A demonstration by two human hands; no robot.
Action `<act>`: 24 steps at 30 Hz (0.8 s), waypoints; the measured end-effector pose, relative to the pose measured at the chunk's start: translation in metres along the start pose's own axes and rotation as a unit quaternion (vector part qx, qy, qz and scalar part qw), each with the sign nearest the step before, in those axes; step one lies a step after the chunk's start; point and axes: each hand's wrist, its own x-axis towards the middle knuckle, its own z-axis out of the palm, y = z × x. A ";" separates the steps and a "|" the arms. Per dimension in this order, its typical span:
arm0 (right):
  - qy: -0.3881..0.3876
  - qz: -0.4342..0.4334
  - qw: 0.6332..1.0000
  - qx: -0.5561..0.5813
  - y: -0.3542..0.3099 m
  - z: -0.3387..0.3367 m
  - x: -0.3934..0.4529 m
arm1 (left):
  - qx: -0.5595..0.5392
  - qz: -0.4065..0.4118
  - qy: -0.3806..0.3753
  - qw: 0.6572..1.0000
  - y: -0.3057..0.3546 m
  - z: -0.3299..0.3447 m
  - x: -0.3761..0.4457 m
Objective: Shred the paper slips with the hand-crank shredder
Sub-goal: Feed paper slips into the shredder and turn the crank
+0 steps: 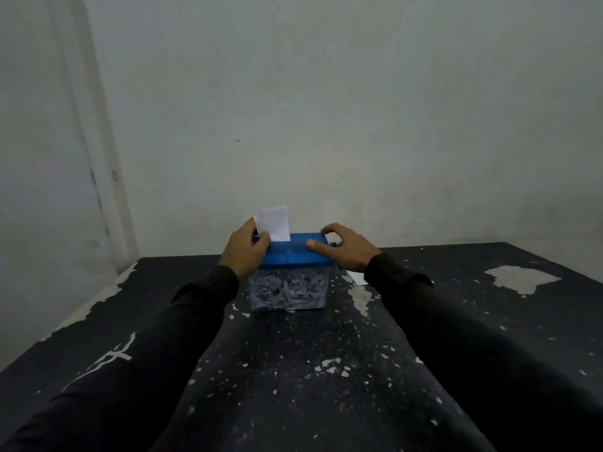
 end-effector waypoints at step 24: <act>-0.144 0.028 0.989 -0.022 -0.008 -0.021 -0.012 | -0.071 -0.093 -0.101 0.988 0.008 -0.007 0.004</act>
